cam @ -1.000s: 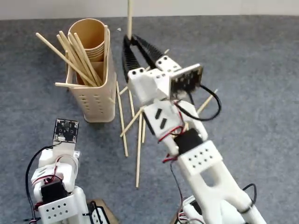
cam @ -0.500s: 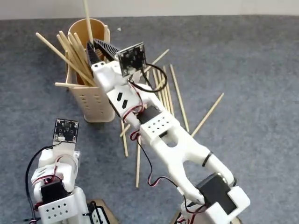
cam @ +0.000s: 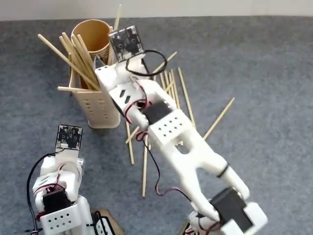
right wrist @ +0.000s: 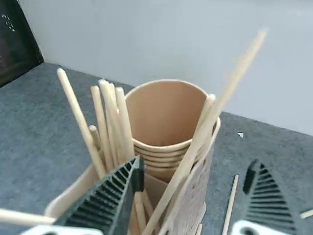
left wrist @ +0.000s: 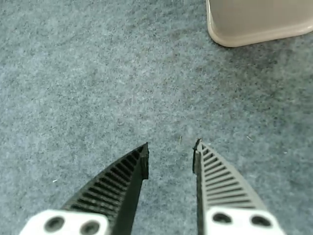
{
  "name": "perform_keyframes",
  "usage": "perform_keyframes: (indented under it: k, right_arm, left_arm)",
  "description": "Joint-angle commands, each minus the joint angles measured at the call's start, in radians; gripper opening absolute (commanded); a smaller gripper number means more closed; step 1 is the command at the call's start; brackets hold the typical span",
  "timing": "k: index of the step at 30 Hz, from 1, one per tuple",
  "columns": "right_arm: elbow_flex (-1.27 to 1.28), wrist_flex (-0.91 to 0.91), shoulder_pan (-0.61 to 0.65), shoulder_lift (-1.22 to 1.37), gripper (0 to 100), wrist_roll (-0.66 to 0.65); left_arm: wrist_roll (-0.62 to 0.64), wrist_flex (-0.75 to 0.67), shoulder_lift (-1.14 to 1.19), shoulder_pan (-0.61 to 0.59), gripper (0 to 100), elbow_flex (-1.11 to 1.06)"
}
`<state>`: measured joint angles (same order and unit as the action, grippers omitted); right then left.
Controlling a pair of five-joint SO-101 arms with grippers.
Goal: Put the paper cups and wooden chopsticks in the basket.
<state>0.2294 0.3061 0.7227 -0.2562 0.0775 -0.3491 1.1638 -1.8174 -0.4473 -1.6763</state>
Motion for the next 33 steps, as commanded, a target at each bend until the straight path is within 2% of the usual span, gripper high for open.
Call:
perform_keyframes:
  k: [1, 6, 13, 17, 24, 28, 30, 33]
  right_arm:
    - [-0.102, 0.283, 0.002, -0.14, 24.0, -0.006]
    - [-0.193, 0.53, -0.119, -0.219, 0.5, -0.011]
    - [-0.262, 0.938, -0.398, -0.177, 3.4, -0.014]
    - [-0.186, 1.056, -0.452, -0.002, 3.4, -0.009]
    - [-0.16, 1.072, -0.452, 0.309, 3.5, -0.015]
    - [-0.16, 0.921, -0.449, 0.392, 3.6, -0.017]
    - [-0.16, 0.855, -0.449, 0.433, 6.8, -0.017]
    - [-0.16, 0.803, -0.441, 0.501, 17.6, -0.008]
  left_arm:
    - [-0.006, -0.002, -0.002, 0.013, 17, -0.016]
    - [-0.006, -0.002, -0.002, 0.013, 17, -0.016]
    - [-0.006, -0.002, -0.002, 0.013, 17, -0.016]
    - [-0.006, 0.0, -0.002, 0.016, 17, -0.016]
    - [-0.006, 0.002, -0.002, 0.015, 17, -0.016]
    - [-0.006, 0.002, -0.002, 0.016, 17, -0.016]
    - [-0.006, 0.002, -0.002, 0.015, 17, -0.016]
    - [-0.006, 0.002, -0.002, 0.013, 17, -0.016]
